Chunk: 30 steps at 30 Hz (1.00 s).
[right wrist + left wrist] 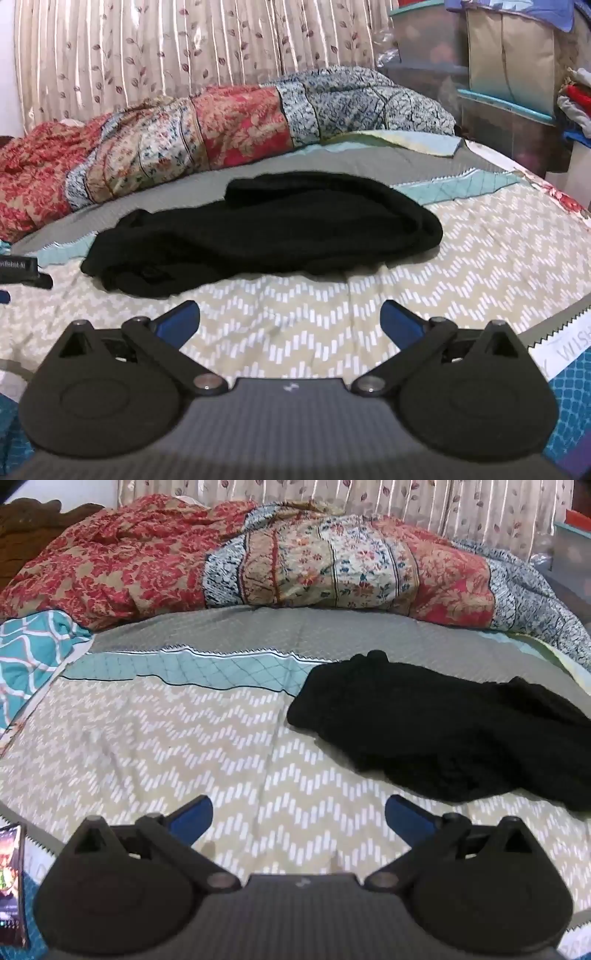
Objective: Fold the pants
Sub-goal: 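Move both grippers toward the black pants on the bed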
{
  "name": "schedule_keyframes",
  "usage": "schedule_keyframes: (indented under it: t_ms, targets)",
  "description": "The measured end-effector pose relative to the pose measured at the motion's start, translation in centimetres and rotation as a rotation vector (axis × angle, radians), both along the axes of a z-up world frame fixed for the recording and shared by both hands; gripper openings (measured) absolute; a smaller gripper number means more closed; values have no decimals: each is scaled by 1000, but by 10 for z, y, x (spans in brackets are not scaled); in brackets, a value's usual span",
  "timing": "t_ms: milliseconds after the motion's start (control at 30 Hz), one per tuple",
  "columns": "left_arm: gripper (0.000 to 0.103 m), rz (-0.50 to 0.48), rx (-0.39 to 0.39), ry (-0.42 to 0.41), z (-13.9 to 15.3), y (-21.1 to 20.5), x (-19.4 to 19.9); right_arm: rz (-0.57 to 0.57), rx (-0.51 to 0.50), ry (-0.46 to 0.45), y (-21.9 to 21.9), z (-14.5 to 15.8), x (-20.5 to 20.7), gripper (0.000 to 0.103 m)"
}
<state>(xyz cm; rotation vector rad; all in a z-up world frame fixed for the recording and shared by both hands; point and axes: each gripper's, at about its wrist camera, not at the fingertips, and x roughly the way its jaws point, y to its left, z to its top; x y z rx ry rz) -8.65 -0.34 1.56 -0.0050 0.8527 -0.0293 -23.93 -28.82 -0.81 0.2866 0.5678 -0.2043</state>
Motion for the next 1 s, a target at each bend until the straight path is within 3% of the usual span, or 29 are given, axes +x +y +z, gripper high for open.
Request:
schedule_keyframes:
  t_ms: [300,567,833,1000]
  targets:
    - [103,28,-39,-69,15,18,-59,-48,13,11,2,10,-29,103]
    - [103,-117,-84,-56,11,-8,-109,-8,69,5,20,18,-44,103]
    - [103,-169,10,-144,11,-22,-148,30,37,-26,40,25,-57,103]
    - [103,-168,-23,-123,14,-12,-151,-5,57,-18,36,21,-61,103]
